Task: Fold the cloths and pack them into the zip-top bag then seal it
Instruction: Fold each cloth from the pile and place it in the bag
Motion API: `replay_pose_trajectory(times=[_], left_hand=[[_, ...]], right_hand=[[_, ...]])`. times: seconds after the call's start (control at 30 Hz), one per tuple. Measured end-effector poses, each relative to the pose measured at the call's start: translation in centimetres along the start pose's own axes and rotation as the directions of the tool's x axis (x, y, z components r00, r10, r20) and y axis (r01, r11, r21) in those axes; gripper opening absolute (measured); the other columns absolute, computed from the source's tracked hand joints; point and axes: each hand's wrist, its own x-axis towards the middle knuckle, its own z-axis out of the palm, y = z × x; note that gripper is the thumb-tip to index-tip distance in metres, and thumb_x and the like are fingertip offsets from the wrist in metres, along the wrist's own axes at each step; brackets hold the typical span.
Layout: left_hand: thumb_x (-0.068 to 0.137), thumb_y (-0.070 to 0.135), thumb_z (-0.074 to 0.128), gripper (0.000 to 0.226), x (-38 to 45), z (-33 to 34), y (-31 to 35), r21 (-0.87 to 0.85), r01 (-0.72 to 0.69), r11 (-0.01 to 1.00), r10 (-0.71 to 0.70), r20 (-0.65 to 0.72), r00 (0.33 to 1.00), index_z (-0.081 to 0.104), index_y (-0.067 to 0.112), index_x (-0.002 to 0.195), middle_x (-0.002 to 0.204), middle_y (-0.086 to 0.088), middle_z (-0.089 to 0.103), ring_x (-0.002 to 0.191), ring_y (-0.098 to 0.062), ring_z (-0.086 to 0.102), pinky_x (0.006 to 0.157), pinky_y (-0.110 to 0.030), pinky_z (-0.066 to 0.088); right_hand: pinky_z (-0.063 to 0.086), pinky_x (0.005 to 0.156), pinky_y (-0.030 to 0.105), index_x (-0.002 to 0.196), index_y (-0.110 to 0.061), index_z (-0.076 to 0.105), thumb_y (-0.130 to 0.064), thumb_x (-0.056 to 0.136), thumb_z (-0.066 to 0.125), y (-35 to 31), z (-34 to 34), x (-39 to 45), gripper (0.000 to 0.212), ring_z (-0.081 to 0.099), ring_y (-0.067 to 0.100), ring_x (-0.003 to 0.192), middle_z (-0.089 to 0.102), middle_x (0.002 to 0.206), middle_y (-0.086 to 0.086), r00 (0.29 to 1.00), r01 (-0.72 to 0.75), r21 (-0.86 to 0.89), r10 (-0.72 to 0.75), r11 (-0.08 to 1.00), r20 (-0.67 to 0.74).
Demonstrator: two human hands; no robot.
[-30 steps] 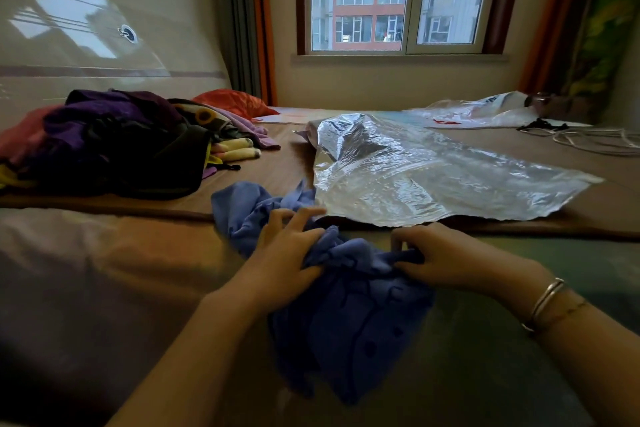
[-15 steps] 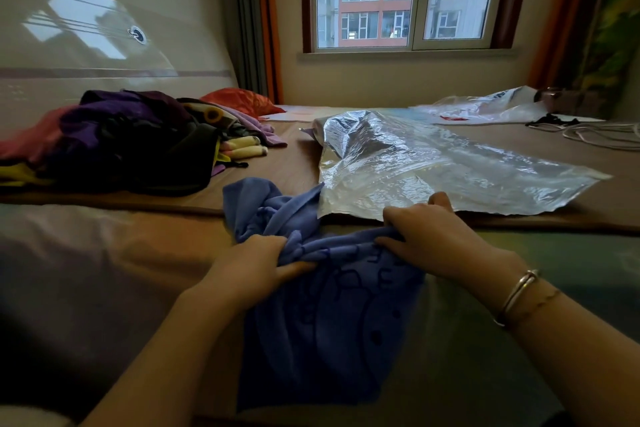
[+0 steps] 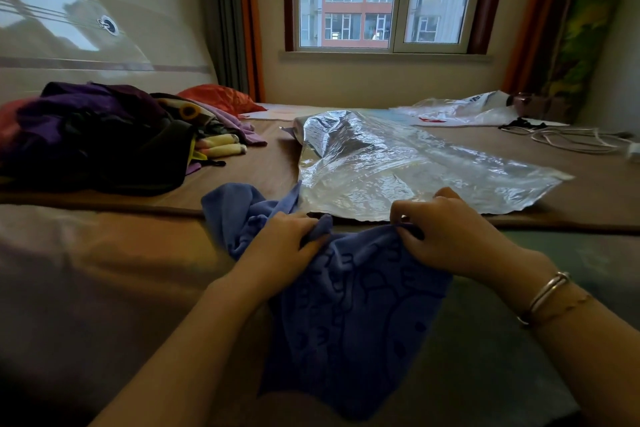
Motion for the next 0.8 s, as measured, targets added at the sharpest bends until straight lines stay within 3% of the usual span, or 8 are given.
replay_pose_trajectory(times=[0.13, 0.27, 0.33, 0.4, 0.53, 0.67, 0.73, 0.8], left_hand=[[0.099, 0.049, 0.027, 0.045, 0.0, 0.9, 0.8, 0.47, 0.145, 0.871, -0.152, -0.024, 0.988, 0.059, 0.022, 0.086, 0.101, 0.001, 0.063, 0.103, -0.025, 0.048, 0.084, -0.038, 0.041], [0.101, 0.042, 0.032, 0.035, -0.5, -0.4, 1.5, 0.645, 0.336, 0.687, -0.315, -0.152, 0.937, 0.062, 0.024, 0.108, 0.126, 0.0, 0.055, 0.116, -0.029, 0.042, 0.09, -0.037, 0.034], [0.098, 0.039, 0.041, 0.03, -0.9, -1.0, 1.2, 0.701, 0.395, 0.593, -0.419, -0.149, 0.896, 0.058, 0.027, 0.118, 0.136, -0.001, 0.046, 0.119, -0.028, 0.04, 0.095, -0.036, 0.033], [0.097, 0.041, 0.042, 0.031, -1.7, -1.8, 1.1, 0.723, 0.439, 0.533, -0.489, -0.161, 0.858, 0.054, 0.029, 0.123, 0.137, -0.002, 0.044, 0.12, -0.027, 0.041, 0.096, -0.035, 0.033], [0.1, 0.03, 0.039, 0.018, -2.9, -3.0, 0.2, 0.688, 0.536, 0.49, -0.578, -0.203, 0.79, 0.056, 0.028, 0.105, 0.113, -0.001, 0.059, 0.109, -0.023, 0.055, 0.088, -0.033, 0.037], [0.101, 0.023, 0.033, 0.021, -3.2, -3.7, -2.2, 0.349, 0.748, 0.565, -0.738, -0.192, 0.647, 0.052, 0.02, 0.107, 0.111, -0.01, 0.057, 0.104, -0.028, 0.056, 0.089, -0.035, 0.046], [0.103, 0.024, 0.028, 0.022, -3.5, -4.3, -1.9, 0.349, 0.741, 0.574, -0.738, -0.173, 0.653, 0.049, 0.025, 0.111, 0.114, -0.013, 0.058, 0.101, -0.03, 0.056, 0.083, -0.037, 0.048], [0.103, 0.029, 0.028, 0.026, -4.0, -4.6, -1.5, 0.391, 0.641, 0.661, -0.636, -0.162, 0.755, 0.053, 0.027, 0.112, 0.107, -0.01, 0.062, 0.089, -0.025, 0.057, 0.067, -0.034, 0.044]], right_hand=[[0.028, 0.092, 0.026, 0.087, -0.026, 0.061, -0.033, 0.09, 0.047, 0.8, 0.2, -0.5, 0.016, 0.046, 0.009, 0.059, 0.047, 0.057, -0.01, 0.993, -0.025, -0.086, 0.035, 0.996, 0.117], [0.02, 0.082, 0.026, 0.093, -0.023, 0.059, -0.032, 0.092, 0.044, -0.3, 0.8, -0.1, 0.018, 0.054, 0.02, 0.075, 0.052, 0.067, -0.006, 0.987, -0.029, -0.128, 0.049, 0.991, 0.156], [0.025, 0.088, 0.028, 0.096, -0.019, 0.057, -0.031, 0.093, 0.042, -1.2, 1.5, 0.6, 0.019, 0.055, 0.022, 0.075, 0.055, 0.07, -0.004, 0.989, -0.037, -0.121, 0.054, 0.992, 0.136], [0.03, 0.094, 0.033, 0.094, -0.018, 0.054, -0.031, 0.092, 0.042, -2.3, 2.5, 1.5, 0.018, 0.057, 0.023, 0.076, 0.059, 0.08, -0.001, 0.992, -0.05, -0.067, 0.057, 0.996, 0.111], [0.033, 0.083, 0.035, 0.092, -0.017, 0.05, -0.033, 0.087, 0.048, -5.0, 4.7, 2.8, 0.017, 0.051, 0.023, 0.097, 0.053, 0.102, 0.002, 0.991, 0.002, 0.035, -0.006, 0.999, 0.131], [0.031, 0.07, 0.033, 0.091, -0.019, 0.037, -0.031, 0.086, 0.054, -8.1, 6.0, 3.8, 0.022, 0.05, 0.028, 0.095, 0.043, 0.098, 0.002, 0.978, 0.011, 0.155, -0.042, 0.988, 0.203], [0.033, 0.069, 0.033, 0.096, -0.017, 0.03, -0.029, 0.086, 0.057, -9.0, 6.8, 4.2, 0.031, 0.053, 0.031, 0.095, 0.048, 0.101, 0.005, 0.963, -0.045, 0.225, -0.018, 0.973, 0.269], [0.039, 0.068, 0.033, 0.1, -0.014, 0.028, -0.029, 0.083, 0.063, -9.2, 7.2, 4.7, 0.041, 0.057, 0.031, 0.095, 0.057, 0.104, 0.01, 0.937, -0.137, 0.324, 0.017, 0.936, 0.349]])
